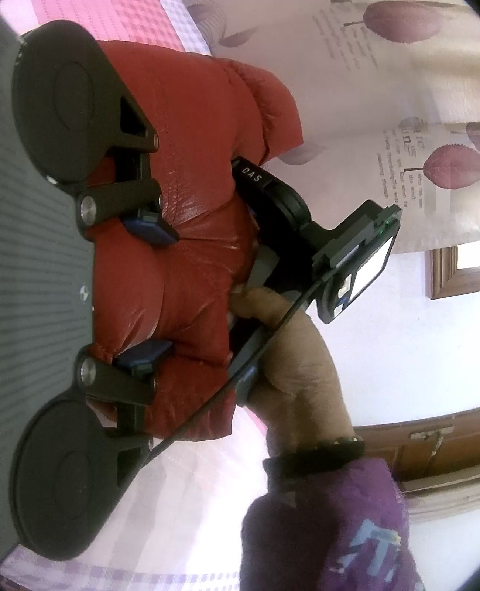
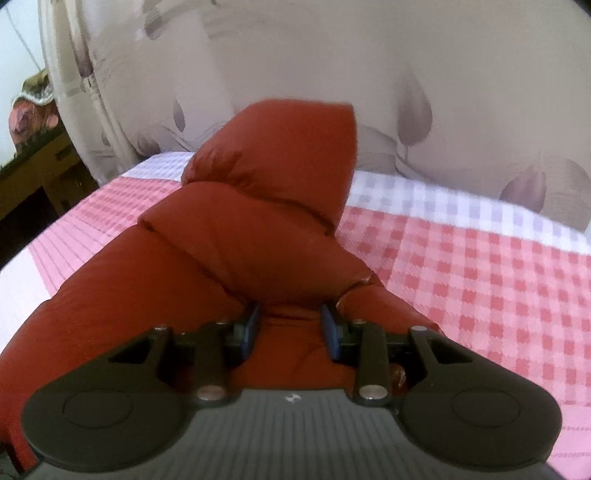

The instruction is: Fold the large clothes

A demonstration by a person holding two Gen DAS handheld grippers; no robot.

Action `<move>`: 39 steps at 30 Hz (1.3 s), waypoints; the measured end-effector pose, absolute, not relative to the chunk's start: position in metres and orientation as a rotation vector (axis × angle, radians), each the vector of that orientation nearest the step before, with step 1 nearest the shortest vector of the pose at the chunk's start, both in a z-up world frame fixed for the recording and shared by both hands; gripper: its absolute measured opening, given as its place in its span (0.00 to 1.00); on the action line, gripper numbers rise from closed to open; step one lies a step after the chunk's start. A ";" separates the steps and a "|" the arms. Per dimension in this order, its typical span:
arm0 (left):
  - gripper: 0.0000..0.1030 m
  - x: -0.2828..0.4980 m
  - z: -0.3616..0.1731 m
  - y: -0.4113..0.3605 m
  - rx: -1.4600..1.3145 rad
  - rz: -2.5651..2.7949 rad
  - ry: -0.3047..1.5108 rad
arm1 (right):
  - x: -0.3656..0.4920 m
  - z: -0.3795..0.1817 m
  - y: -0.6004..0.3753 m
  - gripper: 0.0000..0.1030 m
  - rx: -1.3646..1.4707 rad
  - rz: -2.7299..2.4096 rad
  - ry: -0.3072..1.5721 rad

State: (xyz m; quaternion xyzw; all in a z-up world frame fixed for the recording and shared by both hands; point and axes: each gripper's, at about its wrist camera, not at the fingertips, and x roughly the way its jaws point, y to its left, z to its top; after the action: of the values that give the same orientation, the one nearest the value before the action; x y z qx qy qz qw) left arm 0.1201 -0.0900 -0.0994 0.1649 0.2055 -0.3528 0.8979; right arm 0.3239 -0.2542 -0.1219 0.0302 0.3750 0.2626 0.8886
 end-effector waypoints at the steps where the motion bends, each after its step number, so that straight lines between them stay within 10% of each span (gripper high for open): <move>1: 0.57 0.120 -0.100 -0.090 0.343 -0.731 0.426 | 0.323 -0.123 -0.255 0.32 0.072 0.544 0.775; 13: 0.57 0.123 -0.099 -0.091 0.368 -0.728 0.438 | 0.305 -0.113 -0.279 0.37 0.208 0.525 0.689; 16: 0.57 0.124 -0.098 -0.091 0.367 -0.730 0.438 | 0.272 -0.094 -0.294 0.79 0.231 0.533 0.589; 19: 0.57 0.124 -0.098 -0.092 0.365 -0.729 0.435 | 0.221 -0.079 -0.311 0.81 0.208 0.528 0.489; 22: 0.57 0.124 -0.099 -0.093 0.364 -0.727 0.430 | 0.166 -0.078 -0.321 0.73 0.187 0.526 0.463; 25: 0.57 0.122 -0.100 -0.093 0.362 -0.725 0.423 | 0.120 -0.092 -0.322 0.37 0.142 0.477 0.509; 39: 0.72 0.100 -0.075 -0.053 0.230 -0.705 0.327 | 0.088 -0.145 -0.347 0.29 0.460 0.426 0.655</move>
State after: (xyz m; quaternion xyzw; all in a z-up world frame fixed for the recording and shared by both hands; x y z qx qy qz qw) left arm 0.1002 -0.0529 -0.0754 0.1120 0.1590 -0.3431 0.9189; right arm 0.0877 -0.3469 -0.1447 0.2224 0.3165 0.2060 0.8988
